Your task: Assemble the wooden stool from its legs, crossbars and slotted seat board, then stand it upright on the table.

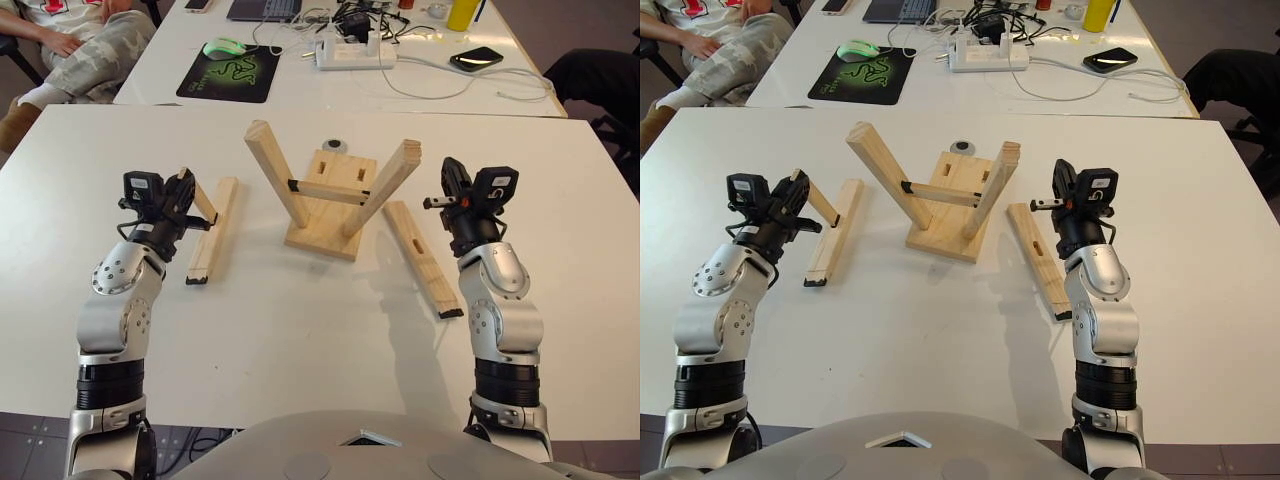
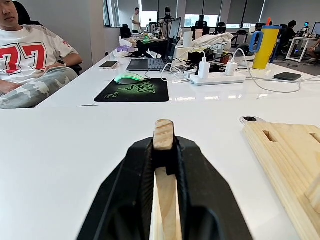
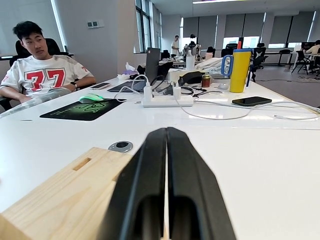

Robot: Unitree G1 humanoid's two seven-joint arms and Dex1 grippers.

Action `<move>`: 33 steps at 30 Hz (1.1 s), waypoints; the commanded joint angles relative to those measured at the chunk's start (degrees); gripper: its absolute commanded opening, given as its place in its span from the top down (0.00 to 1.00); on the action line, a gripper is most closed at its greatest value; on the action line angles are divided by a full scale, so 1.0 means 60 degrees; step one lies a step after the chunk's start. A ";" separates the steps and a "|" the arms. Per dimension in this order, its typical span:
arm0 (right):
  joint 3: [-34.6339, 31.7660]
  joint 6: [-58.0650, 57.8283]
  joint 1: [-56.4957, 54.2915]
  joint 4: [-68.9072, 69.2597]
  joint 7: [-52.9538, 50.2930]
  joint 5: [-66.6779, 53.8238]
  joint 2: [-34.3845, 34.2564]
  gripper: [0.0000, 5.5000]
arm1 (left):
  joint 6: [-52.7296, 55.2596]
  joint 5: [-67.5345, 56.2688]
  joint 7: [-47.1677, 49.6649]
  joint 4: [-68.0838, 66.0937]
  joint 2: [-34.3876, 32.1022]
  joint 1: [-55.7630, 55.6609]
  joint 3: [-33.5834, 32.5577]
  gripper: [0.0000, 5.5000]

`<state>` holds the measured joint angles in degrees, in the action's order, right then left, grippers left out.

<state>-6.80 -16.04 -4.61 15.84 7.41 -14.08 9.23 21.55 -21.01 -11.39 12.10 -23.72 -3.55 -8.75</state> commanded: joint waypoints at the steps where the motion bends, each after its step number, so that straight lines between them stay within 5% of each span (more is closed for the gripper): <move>1: -0.0025 -0.0130 -0.0128 0.0099 -0.0062 0.0011 -0.0027 1.00 | 0.0494 0.0420 -0.0013 -0.0248 -0.0153 0.0400 0.0001 0.91; 17: -0.0052 -0.0183 -0.0257 0.0029 -0.0140 0.0023 -0.0029 1.00 | 0.0016 0.1301 -0.0006 -0.1285 0.0540 0.1645 0.0531 0.91; 33: -0.0041 0.0030 -0.0106 0.0008 -0.0216 0.0139 -0.0094 1.00 | 0.0814 0.0541 0.0080 0.0267 0.0531 0.0114 -0.0314 0.91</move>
<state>-6.84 -16.21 -5.18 15.79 6.53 -13.85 9.04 24.02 -17.77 -11.17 13.74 -20.87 -2.79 -10.51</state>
